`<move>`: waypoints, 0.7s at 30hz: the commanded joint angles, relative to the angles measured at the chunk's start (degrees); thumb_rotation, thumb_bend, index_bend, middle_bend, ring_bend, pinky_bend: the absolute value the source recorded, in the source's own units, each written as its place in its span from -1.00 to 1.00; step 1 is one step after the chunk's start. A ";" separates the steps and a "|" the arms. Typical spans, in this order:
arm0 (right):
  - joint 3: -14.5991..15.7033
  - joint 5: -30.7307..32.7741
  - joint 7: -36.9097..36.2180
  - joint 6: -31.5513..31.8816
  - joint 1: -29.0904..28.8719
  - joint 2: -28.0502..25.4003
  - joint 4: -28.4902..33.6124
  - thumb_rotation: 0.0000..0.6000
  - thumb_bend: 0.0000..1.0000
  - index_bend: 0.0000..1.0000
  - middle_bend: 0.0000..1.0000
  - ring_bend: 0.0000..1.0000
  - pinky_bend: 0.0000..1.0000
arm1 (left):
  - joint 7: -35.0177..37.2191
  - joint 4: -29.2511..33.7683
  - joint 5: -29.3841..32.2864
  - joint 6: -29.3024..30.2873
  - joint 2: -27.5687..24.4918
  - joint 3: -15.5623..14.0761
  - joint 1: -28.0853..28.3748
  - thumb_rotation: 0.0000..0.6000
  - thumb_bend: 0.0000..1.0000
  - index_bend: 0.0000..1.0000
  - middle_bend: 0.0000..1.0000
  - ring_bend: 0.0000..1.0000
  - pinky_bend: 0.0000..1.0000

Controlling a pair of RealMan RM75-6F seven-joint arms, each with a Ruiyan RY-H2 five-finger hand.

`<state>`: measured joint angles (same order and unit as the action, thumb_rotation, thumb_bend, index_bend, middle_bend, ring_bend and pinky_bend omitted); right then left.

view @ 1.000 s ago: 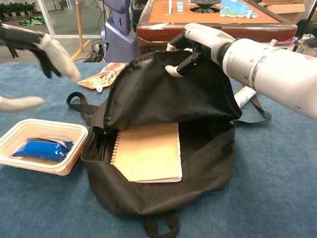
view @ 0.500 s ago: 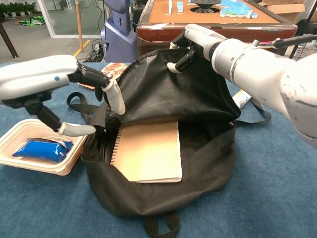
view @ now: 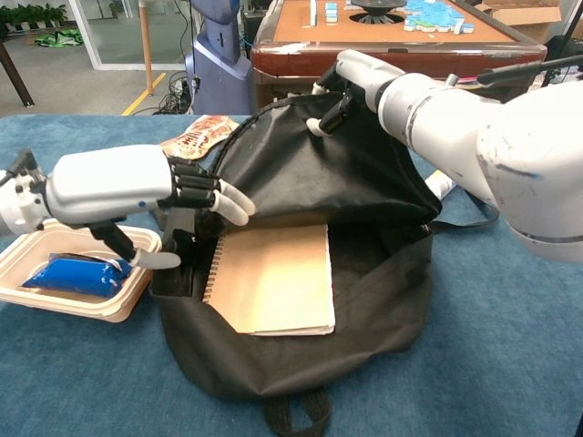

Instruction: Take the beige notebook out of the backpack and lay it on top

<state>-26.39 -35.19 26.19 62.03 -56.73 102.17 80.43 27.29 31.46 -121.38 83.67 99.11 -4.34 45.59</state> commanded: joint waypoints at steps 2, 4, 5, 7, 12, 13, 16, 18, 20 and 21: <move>-0.09 0.41 -0.10 -0.25 -0.09 0.22 -1.09 1.00 0.25 0.29 -0.27 -0.79 -0.92 | 0.55 -7.63 1.09 2.29 5.40 -2.79 0.52 1.00 -0.48 -0.75 -0.83 -0.75 -0.62; -0.06 0.55 -0.22 -0.47 -0.07 0.31 -1.63 1.00 0.25 0.29 -0.27 -0.79 -0.92 | 1.43 -8.50 2.10 3.15 6.34 -2.91 0.59 1.00 -0.48 -0.75 -0.83 -0.75 -0.63; -0.03 0.59 -0.28 -0.55 -0.05 0.35 -1.83 1.00 0.25 0.29 -0.27 -0.79 -0.92 | 1.70 -8.77 2.59 3.62 6.74 -2.84 0.62 1.00 -0.48 -0.75 -0.83 -0.75 -0.63; 0.07 0.66 -0.44 -0.80 0.01 0.44 -2.28 1.00 0.25 0.29 -0.27 -0.79 -0.92 | 2.61 -9.04 3.68 3.97 7.48 -2.83 0.82 1.00 -0.48 -0.75 -0.83 -0.75 -0.64; 0.24 0.61 -0.75 -1.25 0.10 0.56 -2.66 1.00 0.25 0.29 -0.27 -0.79 -0.92 | 2.94 -9.51 5.04 4.42 8.59 -3.42 1.80 1.00 -0.48 -0.75 -0.83 -0.75 -0.65; 0.31 0.54 -0.80 -1.31 0.14 0.55 -2.68 1.00 0.25 0.29 -0.27 -0.79 -0.92 | 2.73 -9.89 5.21 4.14 8.84 -3.74 2.05 1.00 -0.48 -0.75 -0.83 -0.75 -0.65; 0.45 0.43 -0.93 -1.43 0.26 0.52 -2.78 1.00 0.25 0.29 -0.27 -0.79 -0.92 | 2.20 -11.25 5.32 2.74 9.26 -4.88 2.49 1.00 -0.48 -0.75 -0.83 -0.75 -0.66; 0.55 0.33 -1.01 -1.43 0.40 0.45 -2.80 1.00 0.25 0.29 -0.27 -0.79 -0.92 | 2.08 -12.29 5.59 2.05 9.49 -5.64 2.39 1.00 -0.48 -0.75 -0.83 -0.76 -0.67; 0.66 0.25 -1.10 -1.42 0.59 0.30 -2.83 1.00 0.25 0.29 -0.27 -0.79 -0.92 | 1.89 -13.35 5.88 1.70 9.66 -6.36 2.01 1.00 -0.48 -0.75 -0.83 -0.76 -0.67; 0.69 0.25 -1.13 -1.46 0.66 0.24 -2.86 1.00 0.25 0.29 -0.27 -0.79 -0.92 | 1.69 -13.87 5.93 1.64 9.71 -6.71 1.82 1.00 -0.48 -0.75 -0.83 -0.76 -0.67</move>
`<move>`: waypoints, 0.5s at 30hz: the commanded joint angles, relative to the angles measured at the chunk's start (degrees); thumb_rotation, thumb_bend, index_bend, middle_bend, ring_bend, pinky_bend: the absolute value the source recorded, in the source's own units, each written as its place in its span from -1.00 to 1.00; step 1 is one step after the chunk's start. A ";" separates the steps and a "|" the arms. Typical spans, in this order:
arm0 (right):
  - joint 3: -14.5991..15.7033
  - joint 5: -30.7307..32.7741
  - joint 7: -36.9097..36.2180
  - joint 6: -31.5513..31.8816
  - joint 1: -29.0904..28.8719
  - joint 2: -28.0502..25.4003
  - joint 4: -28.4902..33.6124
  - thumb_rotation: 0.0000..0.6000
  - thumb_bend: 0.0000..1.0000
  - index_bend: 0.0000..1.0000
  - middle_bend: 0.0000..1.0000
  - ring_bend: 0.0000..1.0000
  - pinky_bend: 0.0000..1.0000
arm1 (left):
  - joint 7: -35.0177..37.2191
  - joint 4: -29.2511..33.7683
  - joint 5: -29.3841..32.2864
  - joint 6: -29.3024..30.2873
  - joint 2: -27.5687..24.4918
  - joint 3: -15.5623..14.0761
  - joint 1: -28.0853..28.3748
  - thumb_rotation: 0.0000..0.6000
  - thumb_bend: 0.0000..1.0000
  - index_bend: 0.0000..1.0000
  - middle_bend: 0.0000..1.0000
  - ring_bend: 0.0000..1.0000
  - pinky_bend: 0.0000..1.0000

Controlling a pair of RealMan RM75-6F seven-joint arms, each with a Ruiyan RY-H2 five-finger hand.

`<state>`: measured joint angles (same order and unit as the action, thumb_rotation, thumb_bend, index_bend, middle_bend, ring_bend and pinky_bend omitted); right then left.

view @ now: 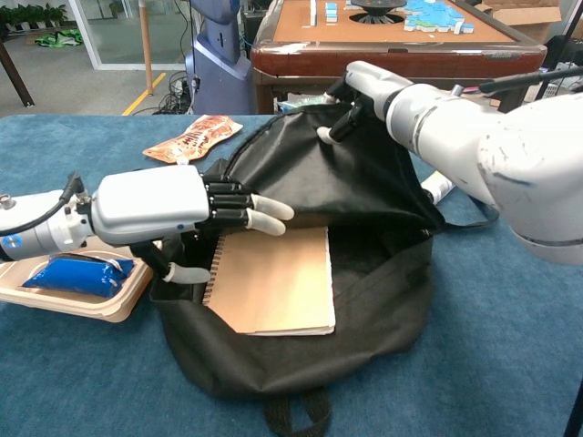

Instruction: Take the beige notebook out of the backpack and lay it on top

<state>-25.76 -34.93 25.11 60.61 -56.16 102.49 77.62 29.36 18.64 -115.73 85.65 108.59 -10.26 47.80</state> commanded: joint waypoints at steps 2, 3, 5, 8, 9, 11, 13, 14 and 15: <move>0.07 0.07 -0.13 -0.18 0.21 -0.20 -0.13 1.00 0.25 0.29 -0.27 -0.79 -0.92 | -0.73 -2.16 0.33 -0.46 0.25 -1.66 -0.88 1.00 -0.48 -0.76 -0.83 -0.76 -0.67; 0.10 0.05 -0.14 -0.18 0.25 -0.23 -0.15 1.00 0.25 0.29 -0.27 -0.79 -0.92 | -0.81 -2.53 0.32 -0.41 0.20 -2.05 -1.09 1.00 -0.48 -0.77 -0.83 -0.77 -0.67; 0.22 -0.01 -0.14 -0.15 0.37 -0.27 -0.10 1.00 0.25 0.29 -0.27 -0.79 -0.92 | -0.86 -3.01 0.39 0.06 0.14 -2.78 -1.59 1.00 -0.48 -0.78 -0.84 -0.77 -0.67; 0.30 0.02 -0.10 -0.21 0.40 -0.21 -0.12 1.00 0.25 0.29 -0.27 -0.79 -0.92 | -1.10 -3.41 0.75 -0.01 0.45 -3.48 -2.15 1.00 -0.48 -0.81 -0.87 -0.80 -0.68; 0.31 -0.01 -0.12 -0.23 0.40 -0.18 -0.09 1.00 0.25 0.29 -0.27 -0.79 -0.92 | -1.18 -3.51 0.84 -0.21 0.60 -3.69 -2.18 1.00 -0.49 -0.83 -0.88 -0.82 -0.69; 0.33 -0.08 -0.14 -0.21 0.41 -0.16 -0.04 1.00 0.25 0.29 -0.27 -0.79 -0.92 | -1.39 -3.66 1.00 -0.41 0.84 -3.88 -2.20 1.00 -0.50 -0.85 -0.91 -0.84 -0.70; 0.41 -0.20 -0.10 -0.19 0.42 -0.12 -0.01 1.00 0.25 0.29 -0.27 -0.79 -0.92 | -1.98 -3.99 1.15 -0.80 1.23 -4.20 -2.14 1.00 -0.52 -0.87 -0.92 -0.85 -0.71; 0.46 -0.26 -0.06 -0.16 0.43 -0.11 0.01 1.00 0.25 0.29 -0.27 -0.79 -0.92 | -2.38 -4.16 1.43 -1.43 1.63 -4.26 -2.10 1.00 -0.53 -0.88 -0.93 -0.86 -0.71; 0.46 -0.28 -0.05 -0.14 0.44 -0.11 -0.01 1.00 0.25 0.29 -0.27 -0.79 -0.92 | -2.52 -4.21 1.64 -1.79 1.84 -4.30 -2.08 1.00 -0.54 -0.88 -0.94 -0.87 -0.72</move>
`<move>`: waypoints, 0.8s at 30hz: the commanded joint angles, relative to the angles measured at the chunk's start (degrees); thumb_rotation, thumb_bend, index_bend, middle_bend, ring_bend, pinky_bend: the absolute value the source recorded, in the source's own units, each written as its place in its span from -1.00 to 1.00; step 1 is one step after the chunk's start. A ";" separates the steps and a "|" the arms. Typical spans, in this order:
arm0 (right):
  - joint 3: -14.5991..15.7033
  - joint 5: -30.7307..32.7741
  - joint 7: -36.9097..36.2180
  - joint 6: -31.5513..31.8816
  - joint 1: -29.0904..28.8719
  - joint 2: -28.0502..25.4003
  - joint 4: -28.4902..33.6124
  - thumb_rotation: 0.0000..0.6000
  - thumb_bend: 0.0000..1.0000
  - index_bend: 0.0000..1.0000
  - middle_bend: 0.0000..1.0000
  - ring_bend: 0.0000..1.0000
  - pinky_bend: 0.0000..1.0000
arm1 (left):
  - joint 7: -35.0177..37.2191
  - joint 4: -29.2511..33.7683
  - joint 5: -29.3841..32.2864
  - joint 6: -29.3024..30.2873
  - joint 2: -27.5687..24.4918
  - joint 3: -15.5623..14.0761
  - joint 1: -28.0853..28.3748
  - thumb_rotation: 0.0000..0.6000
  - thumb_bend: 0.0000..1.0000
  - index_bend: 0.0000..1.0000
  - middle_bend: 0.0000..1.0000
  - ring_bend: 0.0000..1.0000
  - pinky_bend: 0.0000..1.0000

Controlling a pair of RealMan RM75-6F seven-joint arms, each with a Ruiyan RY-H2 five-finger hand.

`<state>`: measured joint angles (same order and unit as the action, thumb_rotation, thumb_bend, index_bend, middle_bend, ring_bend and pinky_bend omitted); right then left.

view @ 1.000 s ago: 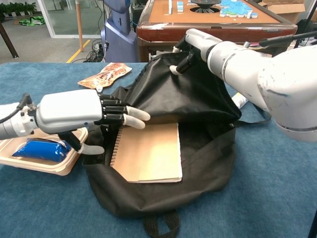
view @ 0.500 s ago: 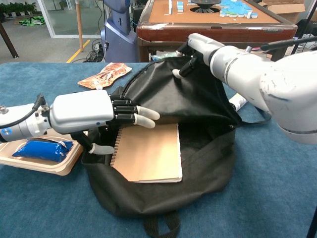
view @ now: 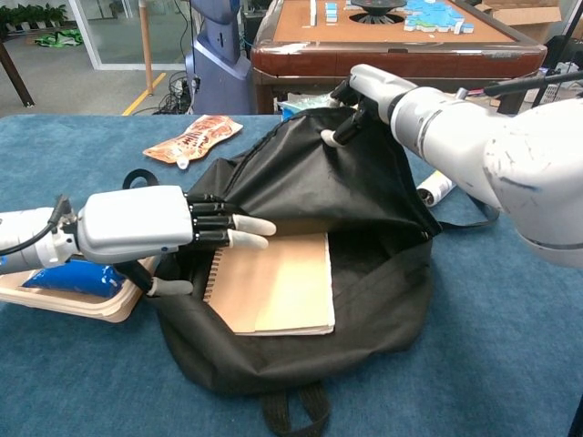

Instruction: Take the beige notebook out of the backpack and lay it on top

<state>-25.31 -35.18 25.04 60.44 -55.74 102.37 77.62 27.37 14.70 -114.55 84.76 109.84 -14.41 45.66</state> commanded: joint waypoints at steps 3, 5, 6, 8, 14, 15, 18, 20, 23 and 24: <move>-0.01 0.02 -0.13 -0.08 0.11 0.02 -0.09 1.00 0.25 0.29 -0.27 -0.79 -0.92 | -0.94 -0.38 1.00 -2.45 0.98 -0.53 0.30 1.00 -0.56 -0.91 -0.96 -0.89 -0.74; 0.06 0.00 -0.16 -0.10 0.19 0.03 -0.13 1.00 0.25 0.29 -0.27 -0.79 -0.92 | -1.12 -0.26 1.28 -3.31 1.13 -0.70 0.49 1.00 -0.57 -0.92 -0.96 -0.89 -0.75; 0.12 -0.04 -0.18 -0.11 0.25 0.03 -0.11 1.00 0.25 0.29 -0.27 -0.79 -0.92 | -1.24 -0.14 1.43 -3.74 1.21 -0.81 0.67 1.00 -0.58 -0.92 -0.96 -0.89 -0.75; 0.20 -0.07 -0.20 -0.14 0.32 0.02 -0.11 1.00 0.25 0.29 -0.27 -0.79 -0.92 | -1.19 0.10 1.74 -4.23 1.30 -0.88 0.93 1.00 -0.59 -0.93 -0.96 -0.89 -0.75; 0.16 -0.17 -0.47 -0.23 0.55 -0.14 -0.01 1.00 0.25 0.29 -0.27 -0.79 -0.92 | -1.43 0.39 2.05 -5.59 1.84 -1.56 1.98 1.00 -0.62 -0.94 -0.96 -0.89 -0.75; 0.17 -0.17 -0.50 -0.25 0.60 -0.16 -0.02 1.00 0.25 0.29 -0.27 -0.79 -0.92 | -1.32 0.47 2.15 -5.88 1.94 -1.61 2.13 1.00 -0.63 -0.94 -0.96 -0.89 -0.75; 0.34 -0.21 -0.56 -0.34 0.78 -0.23 -0.12 1.00 0.25 0.29 -0.27 -0.79 -0.92 | -0.89 0.79 2.63 -6.31 2.30 -1.56 2.53 1.00 -0.66 -0.94 -0.96 -0.89 -0.75; 0.35 -0.21 -0.67 -0.39 0.89 -0.29 -0.23 1.00 0.25 0.29 -0.27 -0.79 -0.92 | -0.16 1.14 3.15 -6.48 2.61 -1.32 2.76 1.00 -0.66 -0.94 -0.96 -0.89 -0.75; 0.26 -0.35 -0.91 -0.41 0.98 -0.34 -0.41 1.00 0.25 0.29 -0.27 -0.79 -0.92 | 1.23 1.58 4.12 -6.84 3.22 -0.76 2.97 1.00 -0.66 -0.94 -0.96 -0.89 -0.75; 0.24 -0.42 -0.95 -0.40 0.99 -0.35 -0.46 1.00 0.25 0.29 -0.27 -0.79 -0.92 | 1.84 1.69 4.58 -7.02 3.51 -0.46 3.02 1.00 -0.66 -0.94 -0.96 -0.89 -0.75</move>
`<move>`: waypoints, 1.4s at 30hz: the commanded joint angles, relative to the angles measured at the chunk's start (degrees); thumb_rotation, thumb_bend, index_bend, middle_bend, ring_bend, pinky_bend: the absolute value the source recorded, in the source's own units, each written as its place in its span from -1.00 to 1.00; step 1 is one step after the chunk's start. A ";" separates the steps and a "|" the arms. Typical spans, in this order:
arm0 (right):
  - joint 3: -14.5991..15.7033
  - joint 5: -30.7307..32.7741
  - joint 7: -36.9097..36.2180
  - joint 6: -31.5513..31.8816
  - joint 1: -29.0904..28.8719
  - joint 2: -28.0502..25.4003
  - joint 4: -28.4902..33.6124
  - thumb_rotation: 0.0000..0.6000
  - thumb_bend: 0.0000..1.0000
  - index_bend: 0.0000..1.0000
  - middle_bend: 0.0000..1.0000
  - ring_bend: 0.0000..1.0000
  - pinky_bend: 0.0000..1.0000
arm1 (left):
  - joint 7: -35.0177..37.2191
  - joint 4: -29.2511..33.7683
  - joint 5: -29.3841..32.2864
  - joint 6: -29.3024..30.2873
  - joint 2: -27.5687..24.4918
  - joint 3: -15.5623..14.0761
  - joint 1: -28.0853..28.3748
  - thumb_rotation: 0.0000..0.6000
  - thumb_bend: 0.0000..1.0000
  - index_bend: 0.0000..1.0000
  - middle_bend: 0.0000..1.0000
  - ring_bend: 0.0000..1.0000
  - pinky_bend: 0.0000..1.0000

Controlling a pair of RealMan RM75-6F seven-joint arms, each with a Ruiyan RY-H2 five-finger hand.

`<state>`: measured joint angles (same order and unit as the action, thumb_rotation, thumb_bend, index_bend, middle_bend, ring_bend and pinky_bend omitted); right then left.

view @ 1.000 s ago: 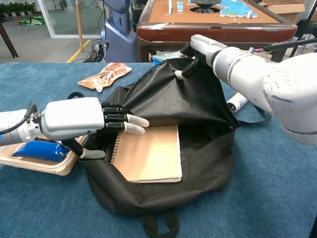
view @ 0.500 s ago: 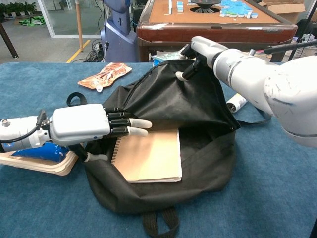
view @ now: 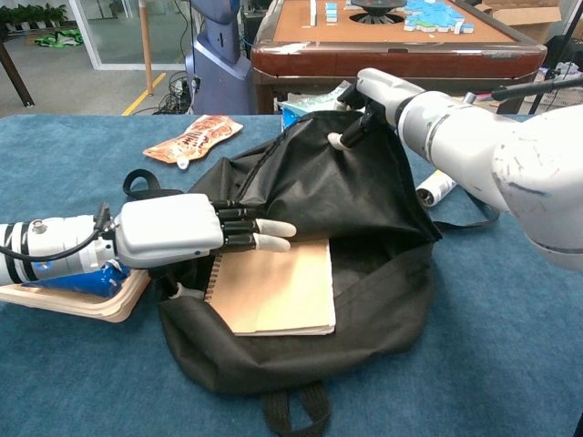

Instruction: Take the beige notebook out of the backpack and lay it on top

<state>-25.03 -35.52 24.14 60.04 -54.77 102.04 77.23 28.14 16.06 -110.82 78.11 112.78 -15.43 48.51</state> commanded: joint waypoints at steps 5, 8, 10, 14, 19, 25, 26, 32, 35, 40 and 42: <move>0.01 -0.31 -0.12 -0.05 0.06 0.01 -0.28 1.00 0.25 0.29 -0.27 -0.79 -0.92 | 3.03 0.18 2.48 -0.79 1.73 1.64 0.22 1.00 -0.66 -0.94 -0.96 -0.89 -0.75; 0.06 -0.45 -0.12 -0.09 0.02 0.14 -0.53 1.00 0.25 0.29 -0.27 -0.79 -0.92 | 4.07 0.08 3.42 -0.93 2.31 2.24 0.10 1.00 -0.66 -0.93 -0.96 -0.89 -0.75; 0.08 -0.43 -0.10 -0.15 0.00 0.25 -0.72 1.00 0.25 0.29 -0.27 -0.79 -0.92 | 4.71 -0.02 3.89 -0.61 2.60 2.56 0.00 1.00 -0.66 -0.91 -0.96 -0.89 -0.75; 0.14 -0.38 -0.08 -0.32 -0.04 0.52 -1.16 1.00 0.25 0.29 -0.27 -0.79 -0.92 | 6.03 -0.30 4.53 -0.32 2.95 2.81 -0.20 1.00 -0.66 -0.86 -0.96 -0.89 -0.75; -0.01 -0.35 -0.15 -0.36 -0.09 0.77 -1.54 1.00 0.25 0.29 -0.27 -0.79 -0.92 | 6.85 -0.41 5.15 -0.23 3.57 3.01 -0.49 1.00 -0.62 -0.79 -0.96 -0.89 -0.75; -0.18 -0.09 -0.06 -0.40 -0.08 0.93 -2.04 1.00 0.25 0.29 -0.27 -0.79 -0.92 | 7.37 -0.49 5.95 0.02 4.46 3.52 -0.54 1.00 -0.30 -0.58 -0.96 -0.89 -0.75; -0.20 -0.08 -0.05 -0.41 -0.08 0.93 -2.09 1.00 0.25 0.29 -0.27 -0.79 -0.92 | 7.46 -0.45 6.03 0.09 4.55 3.56 -0.52 1.00 -0.26 -0.52 -0.96 -0.89 -0.75; -0.44 -0.03 -0.17 -0.35 0.00 0.94 -2.39 1.00 0.25 0.29 -0.27 -0.79 -0.92 | 8.52 0.63 6.70 1.17 4.98 4.04 -0.83 1.00 -0.14 -0.20 -0.79 -0.88 -0.75; -0.45 -0.14 -0.37 -0.49 0.10 0.91 -2.42 1.00 0.25 0.29 -0.27 -0.79 -0.92 | 9.74 2.24 7.62 2.76 5.13 5.02 -1.27 1.00 -0.11 -0.02 -0.40 -0.70 -0.75; -0.27 -0.61 -0.99 -0.76 0.46 0.81 -2.33 1.00 0.25 0.29 -0.27 -0.79 -0.92 | 10.89 5.54 7.97 5.55 4.40 5.74 -1.53 1.00 -0.10 0.22 0.15 -0.30 -0.69; -0.20 -0.76 -1.27 -0.86 0.66 0.72 -2.23 1.00 0.25 0.29 -0.27 -0.79 -0.92 | 11.23 6.93 8.00 6.69 3.89 5.97 -1.66 1.00 -0.10 0.27 0.24 -0.23 -0.68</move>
<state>-25.26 -36.25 22.91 59.21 -54.15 102.79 74.97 39.01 22.12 -102.90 84.06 117.11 -9.73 46.99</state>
